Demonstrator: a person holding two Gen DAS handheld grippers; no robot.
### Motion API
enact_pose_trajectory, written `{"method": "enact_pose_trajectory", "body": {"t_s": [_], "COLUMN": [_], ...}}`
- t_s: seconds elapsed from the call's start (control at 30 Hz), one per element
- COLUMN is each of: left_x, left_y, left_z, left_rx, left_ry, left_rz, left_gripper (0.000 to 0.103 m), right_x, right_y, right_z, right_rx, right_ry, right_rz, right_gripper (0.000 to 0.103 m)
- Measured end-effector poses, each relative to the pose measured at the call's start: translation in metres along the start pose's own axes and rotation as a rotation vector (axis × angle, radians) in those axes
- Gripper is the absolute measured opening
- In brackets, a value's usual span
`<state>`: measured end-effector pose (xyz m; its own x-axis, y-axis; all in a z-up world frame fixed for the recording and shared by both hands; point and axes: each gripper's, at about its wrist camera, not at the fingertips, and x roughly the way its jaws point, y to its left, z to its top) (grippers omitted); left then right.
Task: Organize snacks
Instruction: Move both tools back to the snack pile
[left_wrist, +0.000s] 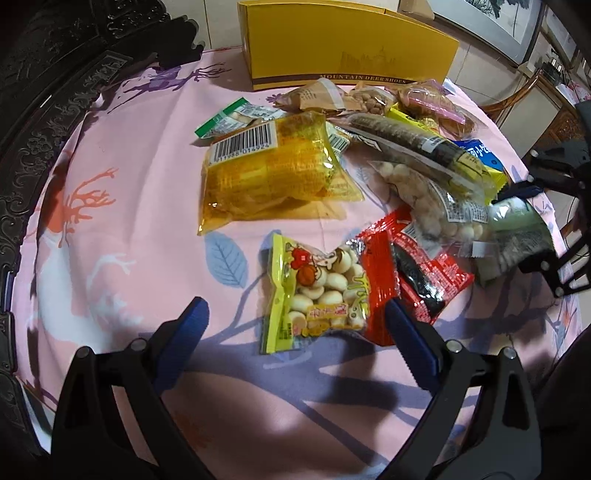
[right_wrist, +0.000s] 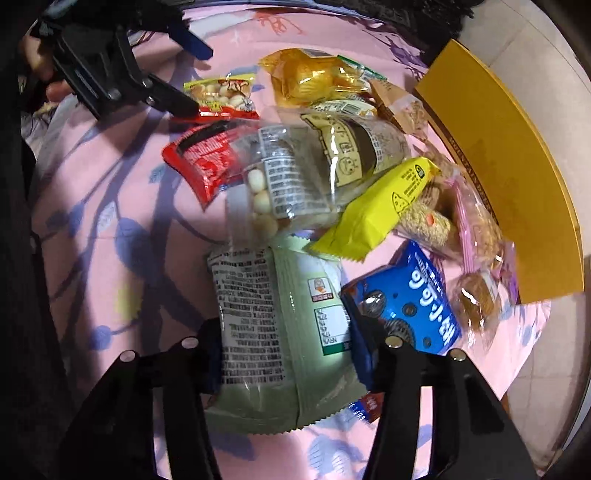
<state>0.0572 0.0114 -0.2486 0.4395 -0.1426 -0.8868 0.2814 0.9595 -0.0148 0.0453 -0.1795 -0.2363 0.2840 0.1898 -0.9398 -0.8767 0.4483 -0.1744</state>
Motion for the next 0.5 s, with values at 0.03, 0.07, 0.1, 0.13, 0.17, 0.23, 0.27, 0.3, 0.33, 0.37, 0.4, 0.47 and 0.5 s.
{"method": "enact_pose_trajectory", "body": {"t_s": [0.03,0.07,0.1,0.13,0.17,0.23,0.27,0.3,0.33,0.37,0.4,0.47,0.5], "left_x": [0.002,0.003,0.004,0.004,0.006,0.009,0.012,0.012,0.012,0.012,0.012,0.013,0.012], "left_y": [0.000,0.000,0.001,0.001,0.003,0.004,0.004,0.003,0.001,0.000,-0.003,-0.004,-0.004], "left_z": [0.001,0.002,0.003,0.004,0.007,0.008,0.009,0.009,0.009,0.008,0.008,0.008,0.007], "left_rx": [0.003,0.004,0.001,-0.003,-0.017,-0.039,-0.045,-0.044,-0.037,-0.031,-0.025,-0.021,-0.024], "left_ry": [-0.008,-0.018,-0.028,-0.032,-0.034,-0.029,-0.025,-0.024,-0.028,-0.027,-0.026,-0.027,-0.029], "left_rz": [-0.004,-0.007,-0.010,-0.015,-0.039,-0.078,-0.103,-0.114,-0.120,-0.135,-0.143,-0.141,-0.142], "left_gripper": [0.097,0.097,0.095,0.093,0.088,0.076,0.069,0.066,0.065,0.065,0.065,0.065,0.065], "right_x": [-0.001,-0.001,-0.001,0.000,0.000,-0.001,-0.001,0.000,0.002,0.002,0.003,0.005,0.005], "right_y": [-0.001,-0.002,-0.002,-0.002,0.001,0.004,0.004,0.005,0.006,0.007,0.007,0.009,0.009], "right_z": [-0.001,-0.003,-0.005,-0.007,-0.007,-0.008,-0.008,-0.008,-0.008,-0.008,-0.009,-0.010,-0.010], "right_rx": [0.037,0.085,0.123,0.163,0.180,0.211,0.224,0.238,0.251,0.260,0.273,0.295,0.305], "right_ry": [0.000,0.001,0.003,0.005,0.006,0.006,0.009,0.014,0.019,0.021,0.022,0.019,0.020], "right_rz": [0.011,0.024,0.035,0.039,0.040,0.037,0.040,0.043,0.042,0.044,0.049,0.058,0.063], "right_gripper": [0.053,0.054,0.054,0.054,0.054,0.055,0.055,0.055,0.055,0.055,0.055,0.055,0.055]}}
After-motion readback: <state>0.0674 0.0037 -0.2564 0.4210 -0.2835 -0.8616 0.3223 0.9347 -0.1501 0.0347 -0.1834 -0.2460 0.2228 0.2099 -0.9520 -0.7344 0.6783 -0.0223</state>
